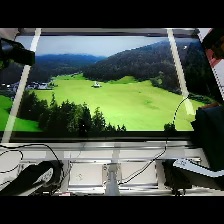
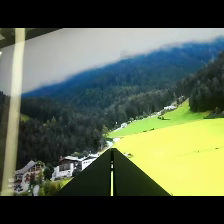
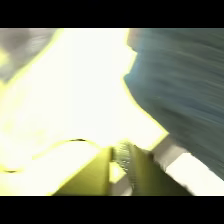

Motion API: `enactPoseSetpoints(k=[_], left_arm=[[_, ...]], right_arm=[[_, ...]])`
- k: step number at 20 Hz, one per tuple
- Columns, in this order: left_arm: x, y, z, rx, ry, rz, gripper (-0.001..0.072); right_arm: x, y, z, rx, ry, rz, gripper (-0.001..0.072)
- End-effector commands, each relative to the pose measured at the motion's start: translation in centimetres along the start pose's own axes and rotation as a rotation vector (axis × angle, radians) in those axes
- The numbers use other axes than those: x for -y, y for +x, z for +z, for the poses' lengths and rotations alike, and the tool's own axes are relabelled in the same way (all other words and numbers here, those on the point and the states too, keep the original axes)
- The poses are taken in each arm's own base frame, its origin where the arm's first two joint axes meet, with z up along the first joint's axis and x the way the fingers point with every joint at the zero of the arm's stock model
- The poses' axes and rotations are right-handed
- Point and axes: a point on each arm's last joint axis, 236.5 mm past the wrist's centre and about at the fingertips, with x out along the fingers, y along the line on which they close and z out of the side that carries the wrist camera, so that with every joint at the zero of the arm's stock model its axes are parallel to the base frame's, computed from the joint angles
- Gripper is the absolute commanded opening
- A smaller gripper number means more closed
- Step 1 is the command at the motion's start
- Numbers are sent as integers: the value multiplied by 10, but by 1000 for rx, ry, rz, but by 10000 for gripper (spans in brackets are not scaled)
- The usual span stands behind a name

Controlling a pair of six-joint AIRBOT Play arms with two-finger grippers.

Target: Fold the clothes and pants, and hang the long-sleeved shirts on hangers.

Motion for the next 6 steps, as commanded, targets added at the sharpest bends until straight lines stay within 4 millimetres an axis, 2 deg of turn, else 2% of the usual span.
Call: enactPoseSetpoints(k=[1,3,6], left_arm=[[0,0,0,0,0,1,24],[0,0,0,0,0,1,24],[0,0,0,0,0,1,24]], right_arm=[[-120,-27,-4,99,-305,114,52],[-162,-51,-10,180,-441,111,52],[-202,-70,-32,219,-569,134,52]])
